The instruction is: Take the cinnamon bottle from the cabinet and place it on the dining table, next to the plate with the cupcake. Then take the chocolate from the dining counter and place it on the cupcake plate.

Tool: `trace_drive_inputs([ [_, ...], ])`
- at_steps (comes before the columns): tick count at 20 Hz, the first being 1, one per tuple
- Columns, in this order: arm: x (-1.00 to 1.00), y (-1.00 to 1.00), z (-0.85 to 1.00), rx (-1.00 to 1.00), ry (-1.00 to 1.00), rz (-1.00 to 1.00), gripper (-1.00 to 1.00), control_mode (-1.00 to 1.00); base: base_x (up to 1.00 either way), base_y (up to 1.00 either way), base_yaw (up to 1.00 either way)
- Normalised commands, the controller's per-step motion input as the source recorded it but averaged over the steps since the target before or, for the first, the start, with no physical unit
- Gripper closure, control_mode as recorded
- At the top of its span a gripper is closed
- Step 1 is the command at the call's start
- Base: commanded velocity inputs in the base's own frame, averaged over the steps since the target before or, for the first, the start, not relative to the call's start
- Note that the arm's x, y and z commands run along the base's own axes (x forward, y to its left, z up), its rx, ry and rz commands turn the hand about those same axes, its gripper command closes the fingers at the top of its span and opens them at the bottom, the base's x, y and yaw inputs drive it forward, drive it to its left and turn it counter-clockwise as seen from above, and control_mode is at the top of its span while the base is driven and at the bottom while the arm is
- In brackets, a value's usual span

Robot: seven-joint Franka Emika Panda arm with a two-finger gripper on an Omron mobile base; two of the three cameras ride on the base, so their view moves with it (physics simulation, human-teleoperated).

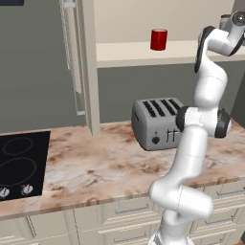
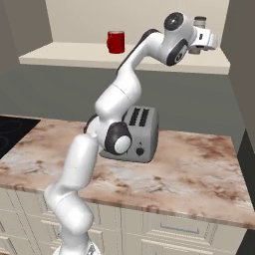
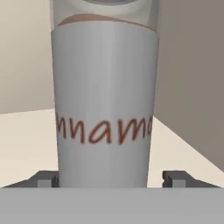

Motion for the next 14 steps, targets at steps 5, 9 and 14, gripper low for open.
trace_drive_inputs([
  [5, -0.1, -0.15, 0.08, 0.07, 0.05, 0.01, 1.0, -1.0, 0.0, 0.0, 0.0],
  [9, -0.41, -0.02, -0.01, 0.1, 0.01, 0.03, 1.0, -1.0, 0.0, 0.0, 0.0],
  [14, -0.62, 0.29, -0.16, 0.06, -0.03, 0.01, 1.0, -1.0, 0.0, 0.0, 0.0],
])
